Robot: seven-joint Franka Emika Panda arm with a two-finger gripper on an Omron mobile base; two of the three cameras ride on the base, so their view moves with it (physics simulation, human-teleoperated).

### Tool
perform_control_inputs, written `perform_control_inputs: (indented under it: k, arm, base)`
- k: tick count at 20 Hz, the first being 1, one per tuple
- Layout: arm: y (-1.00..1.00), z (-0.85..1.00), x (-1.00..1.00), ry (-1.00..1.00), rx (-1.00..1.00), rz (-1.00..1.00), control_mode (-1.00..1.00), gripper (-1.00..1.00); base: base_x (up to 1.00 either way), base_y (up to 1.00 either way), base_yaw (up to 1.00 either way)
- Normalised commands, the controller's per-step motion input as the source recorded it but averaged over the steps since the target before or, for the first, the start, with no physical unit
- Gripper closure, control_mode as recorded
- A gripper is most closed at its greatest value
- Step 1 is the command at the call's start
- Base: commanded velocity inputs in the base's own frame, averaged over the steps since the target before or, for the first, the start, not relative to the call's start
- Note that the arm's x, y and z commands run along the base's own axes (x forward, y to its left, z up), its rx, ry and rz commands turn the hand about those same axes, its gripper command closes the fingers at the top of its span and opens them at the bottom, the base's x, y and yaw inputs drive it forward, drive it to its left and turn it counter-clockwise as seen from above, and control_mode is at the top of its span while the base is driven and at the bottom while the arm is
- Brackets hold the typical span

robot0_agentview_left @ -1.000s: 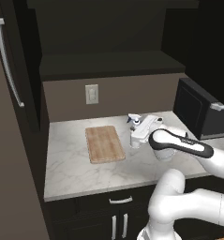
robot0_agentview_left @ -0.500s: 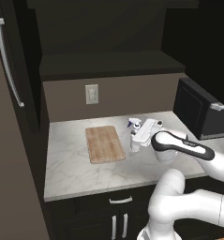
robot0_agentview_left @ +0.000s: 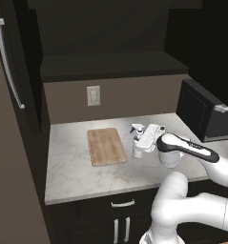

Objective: Grab the spray bottle from the cabinet, then place it next to the cutting board for sanitizing. Then grab the dish brush from the countertop next to the sink and place it next to the cutting board.

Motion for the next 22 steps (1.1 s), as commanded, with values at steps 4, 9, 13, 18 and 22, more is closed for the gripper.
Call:
perform_control_inputs:
  k: [4,9,13,18,22]
  arm:
    - [-0.09,-0.31,0.03,0.0,0.01,0.08,-1.0,1.0]
    - [0.05,-0.28,0.0,0.0,0.0,0.03,-1.0,-1.0]
    - [0.03,-0.03,-0.01,0.0,0.0,0.0,-1.0,-1.0]
    - [0.0,0.0,-0.01,0.0,0.0,0.0,-1.0,-1.0]
    - [0.0,0.0,-0.18,-0.02,0.0,0.0,-1.0,-1.0]
  base:
    - [0.0,0.0,0.0]
    - [0.0,0.0,0.0]
    - [0.0,0.0,0.0]
    - [0.0,0.0,0.0]
    - [0.0,0.0,0.0]
